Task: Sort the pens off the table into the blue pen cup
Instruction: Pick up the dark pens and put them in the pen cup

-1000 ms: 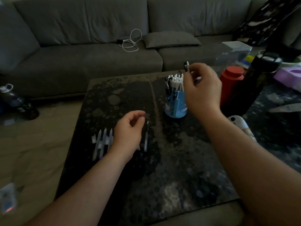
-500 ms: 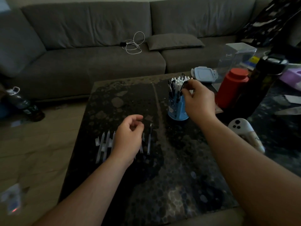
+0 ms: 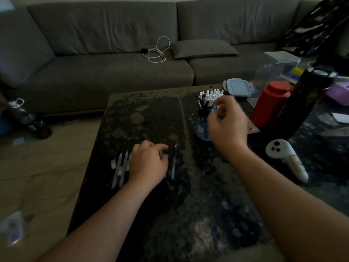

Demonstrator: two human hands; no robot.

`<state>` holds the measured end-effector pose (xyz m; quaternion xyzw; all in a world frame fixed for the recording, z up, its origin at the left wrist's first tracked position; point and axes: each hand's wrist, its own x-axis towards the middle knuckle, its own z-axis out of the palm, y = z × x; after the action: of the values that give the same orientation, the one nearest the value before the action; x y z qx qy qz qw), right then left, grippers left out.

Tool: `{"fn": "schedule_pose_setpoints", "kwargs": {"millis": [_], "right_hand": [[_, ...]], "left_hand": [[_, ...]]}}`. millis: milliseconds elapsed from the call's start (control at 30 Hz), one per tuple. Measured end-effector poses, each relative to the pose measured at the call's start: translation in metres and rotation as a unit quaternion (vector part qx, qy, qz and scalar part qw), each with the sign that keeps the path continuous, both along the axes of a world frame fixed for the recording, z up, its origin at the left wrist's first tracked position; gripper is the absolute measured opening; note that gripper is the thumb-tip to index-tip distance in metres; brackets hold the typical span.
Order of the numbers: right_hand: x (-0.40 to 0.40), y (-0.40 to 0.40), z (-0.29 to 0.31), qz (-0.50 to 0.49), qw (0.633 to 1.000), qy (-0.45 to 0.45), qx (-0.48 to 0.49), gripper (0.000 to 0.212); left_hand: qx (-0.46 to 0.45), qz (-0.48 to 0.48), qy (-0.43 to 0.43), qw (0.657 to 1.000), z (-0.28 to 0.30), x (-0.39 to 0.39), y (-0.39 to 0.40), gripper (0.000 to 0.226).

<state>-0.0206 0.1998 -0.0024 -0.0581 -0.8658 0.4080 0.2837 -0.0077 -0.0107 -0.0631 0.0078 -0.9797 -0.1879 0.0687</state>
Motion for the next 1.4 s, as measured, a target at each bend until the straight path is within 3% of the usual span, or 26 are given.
{"fn": "schedule_pose_setpoints", "kwargs": {"millis": [67, 200, 300, 467, 567, 733, 800, 900, 1000, 1100, 1167, 1233, 1300, 1400], "right_hand": [[0.009, -0.017, -0.004, 0.097, 0.991, -0.072, 0.055, 0.023], [0.009, -0.042, -0.036, 0.223, 0.916, -0.261, 0.206, 0.030], [0.010, -0.047, -0.051, 0.272, 0.881, -0.310, 0.233, 0.030], [0.007, -0.045, -0.049, 0.251, 0.870, -0.352, 0.239, 0.014], [0.005, -0.042, -0.051, 0.221, 0.869, -0.362, 0.255, 0.022], [0.005, -0.035, -0.042, 0.186, 0.877, -0.393, 0.207, 0.016], [0.005, -0.029, -0.037, 0.173, 0.881, -0.397, 0.190, 0.025], [0.006, -0.025, -0.035, 0.150, 0.882, -0.392, 0.215, 0.037], [0.006, -0.025, -0.037, 0.141, 0.877, -0.402, 0.221, 0.042], [0.003, -0.018, -0.034, 0.133, 0.887, -0.403, 0.185, 0.034], [0.000, -0.015, -0.030, 0.137, 0.904, -0.397, 0.081, 0.027], [-0.003, -0.012, -0.027, 0.135, 0.920, -0.368, -0.009, 0.039], [-0.004, -0.010, -0.025, 0.133, 0.934, -0.331, -0.004, 0.050], [0.002, -0.008, -0.025, 0.175, 0.938, -0.297, 0.025, 0.049]], "left_hand": [[-0.057, -0.004, -0.026, 0.998, -0.002, -0.001, 0.002, 0.038], [-0.096, -0.018, -0.056, 0.994, -0.004, -0.004, 0.001, 0.043], [-0.094, -0.025, -0.068, 0.993, -0.003, -0.004, 0.000, 0.040], [-0.121, -0.077, -0.045, 0.989, -0.002, 0.003, 0.003, 0.034], [-0.114, -0.106, -0.032, 0.987, -0.006, 0.006, 0.008, 0.029], [-0.104, -0.095, -0.025, 0.990, -0.006, 0.005, 0.012, 0.030], [-0.048, -0.073, -0.007, 0.996, -0.005, 0.003, 0.013, 0.029], [0.116, -0.043, 0.008, 0.992, -0.006, -0.002, 0.008, 0.016], [0.309, 0.000, -0.019, 0.951, -0.004, -0.004, 0.006, 0.015], [0.456, 0.051, -0.019, 0.888, -0.004, -0.007, 0.007, 0.018], [0.523, 0.077, -0.007, 0.849, -0.001, -0.008, 0.006, 0.011], [0.562, 0.097, 0.006, 0.821, 0.000, -0.010, 0.003, 0.006], [0.583, 0.105, 0.013, 0.806, 0.001, -0.010, 0.001, 0.005], [0.622, 0.108, 0.016, 0.776, 0.004, -0.010, 0.001, 0.007]]}}
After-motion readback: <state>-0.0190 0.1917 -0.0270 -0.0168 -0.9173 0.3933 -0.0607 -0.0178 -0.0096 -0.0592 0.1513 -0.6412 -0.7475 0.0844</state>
